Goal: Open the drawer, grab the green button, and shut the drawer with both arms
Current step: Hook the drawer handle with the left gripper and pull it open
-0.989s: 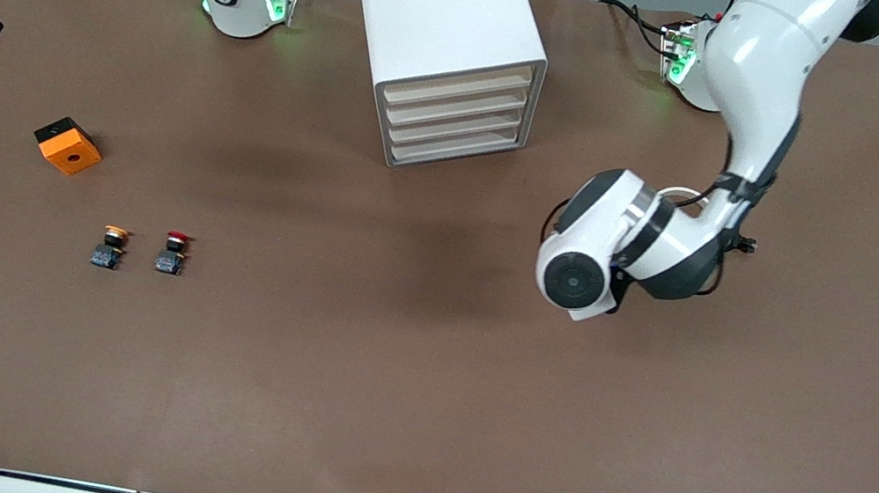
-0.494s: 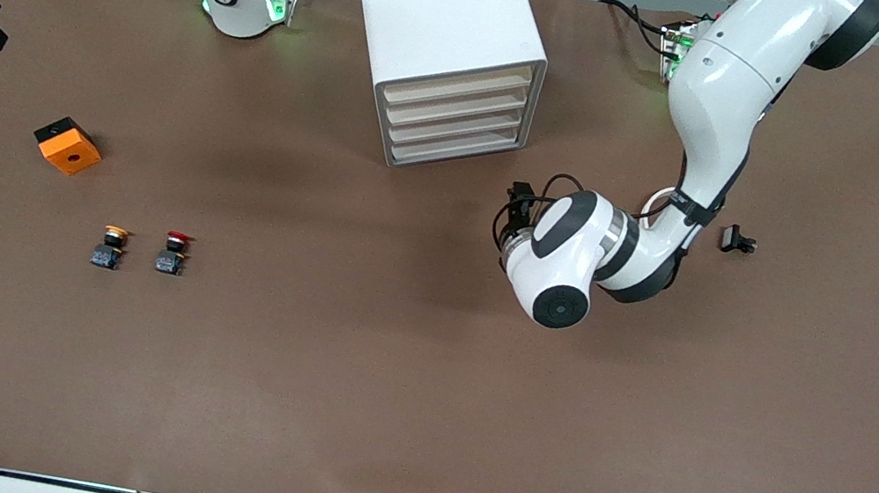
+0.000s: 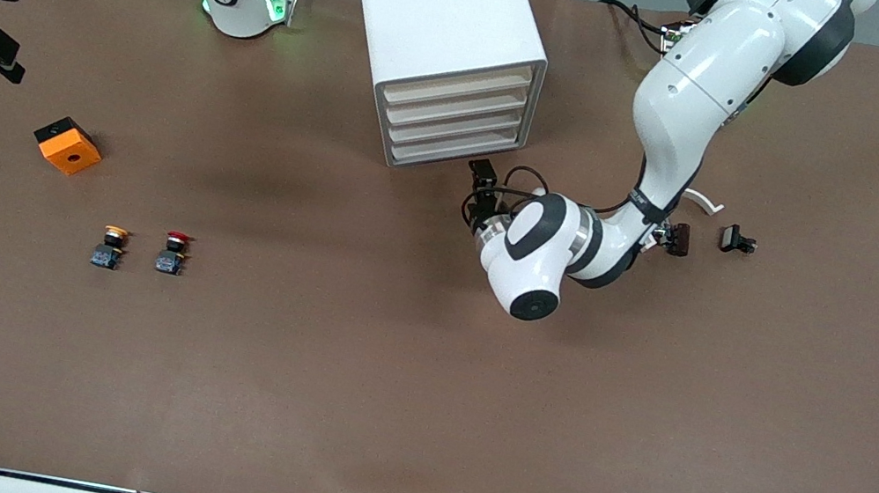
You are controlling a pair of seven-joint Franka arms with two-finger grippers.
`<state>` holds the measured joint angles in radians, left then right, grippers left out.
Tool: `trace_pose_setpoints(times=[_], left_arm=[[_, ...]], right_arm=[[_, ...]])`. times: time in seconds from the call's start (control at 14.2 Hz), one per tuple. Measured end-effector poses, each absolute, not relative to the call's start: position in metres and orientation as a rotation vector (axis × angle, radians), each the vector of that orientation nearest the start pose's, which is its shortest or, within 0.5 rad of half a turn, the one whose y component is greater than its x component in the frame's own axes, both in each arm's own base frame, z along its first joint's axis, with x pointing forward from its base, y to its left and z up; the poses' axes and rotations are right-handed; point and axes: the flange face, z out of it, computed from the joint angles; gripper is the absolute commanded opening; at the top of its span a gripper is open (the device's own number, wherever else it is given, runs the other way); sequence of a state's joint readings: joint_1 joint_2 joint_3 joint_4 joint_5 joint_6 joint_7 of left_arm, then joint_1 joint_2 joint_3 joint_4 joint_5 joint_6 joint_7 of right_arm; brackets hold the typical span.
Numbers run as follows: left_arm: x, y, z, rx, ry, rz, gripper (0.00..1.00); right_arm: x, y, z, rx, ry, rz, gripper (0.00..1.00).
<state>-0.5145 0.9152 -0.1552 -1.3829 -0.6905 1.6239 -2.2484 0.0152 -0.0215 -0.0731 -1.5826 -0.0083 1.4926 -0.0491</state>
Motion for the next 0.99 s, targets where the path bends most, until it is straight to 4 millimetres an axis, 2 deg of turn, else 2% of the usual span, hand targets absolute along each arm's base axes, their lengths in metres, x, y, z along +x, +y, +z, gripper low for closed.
trace_pose_setpoints(times=[0.21, 0.28, 0.42, 0.57, 0.99], left_arm=[[0.474, -0.467, 0.143, -1.293, -1.899, 1.161, 0.84], [0.471, -0.471, 0.141, -1.265, -1.894, 1.194, 0.82], [0.465, -0.476, 0.138, -1.236, -1.878, 1.229, 0.65], [0.457, -0.484, 0.135, -1.202, -1.861, 1.26, 0.53], [0.431, -0.499, 0.131, -1.162, -1.769, 1.293, 0.53]], right_arm=[[0.558, -0.03, 0.587, -3.147, 0.004, 0.208, 1.0], [0.563, -0.03, 0.578, -3.148, 0.003, 0.229, 1.0], [0.567, -0.031, 0.571, -3.163, -0.001, 0.251, 1.0], [0.568, -0.034, 0.569, -3.188, -0.017, 0.261, 1.0], [0.569, -0.038, 0.567, -3.198, -0.017, 0.269, 1.0]])
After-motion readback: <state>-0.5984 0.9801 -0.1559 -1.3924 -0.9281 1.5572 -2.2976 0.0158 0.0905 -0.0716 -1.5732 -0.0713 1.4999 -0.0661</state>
